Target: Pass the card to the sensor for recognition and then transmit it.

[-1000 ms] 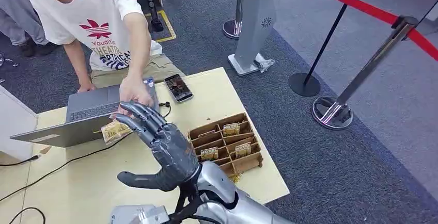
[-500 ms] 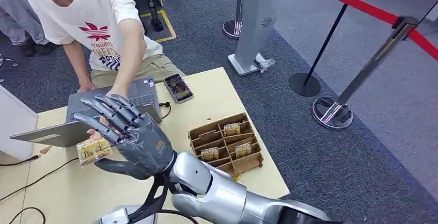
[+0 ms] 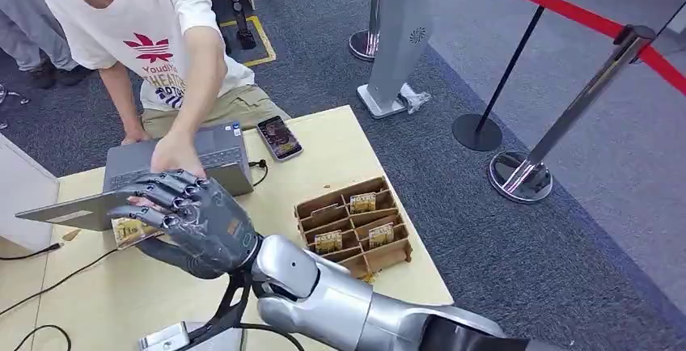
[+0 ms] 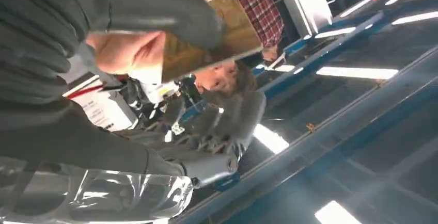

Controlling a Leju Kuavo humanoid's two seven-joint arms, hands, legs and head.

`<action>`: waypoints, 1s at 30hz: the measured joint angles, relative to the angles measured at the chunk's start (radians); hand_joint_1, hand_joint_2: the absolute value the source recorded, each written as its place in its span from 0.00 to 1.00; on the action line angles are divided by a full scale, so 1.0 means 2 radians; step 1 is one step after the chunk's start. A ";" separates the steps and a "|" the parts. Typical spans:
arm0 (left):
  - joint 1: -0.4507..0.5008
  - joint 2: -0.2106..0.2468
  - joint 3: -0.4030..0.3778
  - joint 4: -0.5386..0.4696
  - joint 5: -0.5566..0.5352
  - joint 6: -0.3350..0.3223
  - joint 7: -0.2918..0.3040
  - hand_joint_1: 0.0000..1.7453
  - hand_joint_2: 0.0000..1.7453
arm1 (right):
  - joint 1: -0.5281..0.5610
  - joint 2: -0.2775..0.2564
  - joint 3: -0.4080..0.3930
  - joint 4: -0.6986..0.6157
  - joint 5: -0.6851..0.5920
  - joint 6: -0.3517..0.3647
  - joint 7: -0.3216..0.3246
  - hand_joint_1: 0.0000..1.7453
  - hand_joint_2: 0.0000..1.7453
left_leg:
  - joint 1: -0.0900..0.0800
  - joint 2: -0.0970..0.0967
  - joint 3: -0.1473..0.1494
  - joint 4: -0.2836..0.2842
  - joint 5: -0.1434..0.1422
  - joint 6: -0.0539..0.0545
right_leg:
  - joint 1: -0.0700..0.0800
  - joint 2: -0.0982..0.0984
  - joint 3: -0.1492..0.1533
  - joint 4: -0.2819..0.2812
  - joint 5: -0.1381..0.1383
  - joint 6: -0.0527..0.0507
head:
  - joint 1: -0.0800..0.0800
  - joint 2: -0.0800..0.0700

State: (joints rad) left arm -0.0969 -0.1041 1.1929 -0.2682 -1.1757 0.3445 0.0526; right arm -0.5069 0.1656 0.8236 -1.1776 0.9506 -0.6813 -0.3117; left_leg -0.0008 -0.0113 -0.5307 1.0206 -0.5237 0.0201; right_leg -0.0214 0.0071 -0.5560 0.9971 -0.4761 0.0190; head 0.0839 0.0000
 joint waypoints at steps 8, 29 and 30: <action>0.000 0.001 0.002 0.005 0.008 0.006 0.000 0.00 1.00 | -0.003 0.006 0.000 0.015 -0.016 0.000 -0.014 1.00 1.00 | 0.000 0.000 0.000 0.000 0.000 0.000 | 0.000 0.000 0.000 0.000 0.000 0.000 | 0.000 0.000; 0.002 0.002 0.011 0.024 0.023 0.018 -0.012 0.00 1.00 | -0.021 0.011 0.047 0.002 -0.212 0.045 -0.041 1.00 1.00 | 0.000 0.000 0.000 0.000 0.000 0.000 | 0.000 0.000 0.000 0.000 0.000 0.000 | 0.000 0.000; 0.002 0.002 0.011 0.024 0.023 0.018 -0.012 0.00 1.00 | -0.021 0.011 0.049 -0.002 -0.226 0.054 -0.043 1.00 1.00 | 0.000 0.000 0.000 0.000 0.000 0.000 | 0.000 0.000 0.000 0.000 0.000 0.000 | 0.000 0.000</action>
State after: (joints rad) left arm -0.0936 -0.0992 1.2157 -0.2193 -1.1303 0.3803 0.0286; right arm -0.5485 0.1869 0.9216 -1.1825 0.4992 -0.5724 -0.3971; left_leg -0.0009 -0.0113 -0.5307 1.0206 -0.5237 0.0201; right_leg -0.0214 0.0071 -0.5562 0.9971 -0.4762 0.0190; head 0.0839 0.0000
